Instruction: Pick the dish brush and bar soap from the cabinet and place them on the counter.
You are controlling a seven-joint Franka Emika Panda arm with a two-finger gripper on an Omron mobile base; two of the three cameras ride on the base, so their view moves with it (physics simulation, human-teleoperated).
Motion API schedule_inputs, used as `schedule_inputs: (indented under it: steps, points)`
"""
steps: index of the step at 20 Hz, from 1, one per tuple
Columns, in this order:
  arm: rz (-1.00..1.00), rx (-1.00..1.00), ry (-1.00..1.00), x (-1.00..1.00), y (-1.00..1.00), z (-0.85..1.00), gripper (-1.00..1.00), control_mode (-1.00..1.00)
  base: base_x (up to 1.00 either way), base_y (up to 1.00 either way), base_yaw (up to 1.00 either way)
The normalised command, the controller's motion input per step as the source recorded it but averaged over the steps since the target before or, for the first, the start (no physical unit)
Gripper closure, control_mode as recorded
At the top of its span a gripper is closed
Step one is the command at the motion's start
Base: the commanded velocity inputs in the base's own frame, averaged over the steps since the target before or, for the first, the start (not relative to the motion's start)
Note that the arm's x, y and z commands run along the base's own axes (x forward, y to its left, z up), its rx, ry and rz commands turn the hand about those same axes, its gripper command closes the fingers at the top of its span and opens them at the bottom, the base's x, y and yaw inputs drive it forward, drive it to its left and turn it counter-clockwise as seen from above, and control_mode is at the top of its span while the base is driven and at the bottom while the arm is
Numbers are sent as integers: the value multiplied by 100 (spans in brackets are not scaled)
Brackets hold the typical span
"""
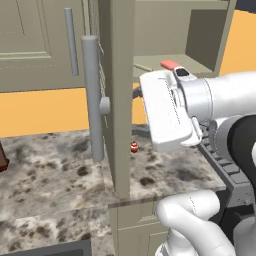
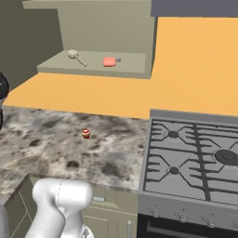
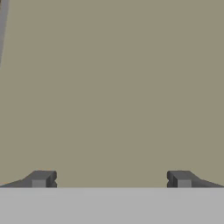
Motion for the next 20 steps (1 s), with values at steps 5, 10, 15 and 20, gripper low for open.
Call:
schedule_inputs:
  steps: [5, 10, 15, 20]
  points:
    - [-3, 0, -6, 21, 17, 0, -100, -100, 0, 0, 0]
    - [-2, 0, -1, 6, 1, 0, -100, -100, 0, 0, 0]
    - [0, 0, 0, -1, -29, 0, -100, -100, 0, 0, 0]
    - [0, 1, 0, -4, -54, 0, -100, -100, 0, 0, 0]
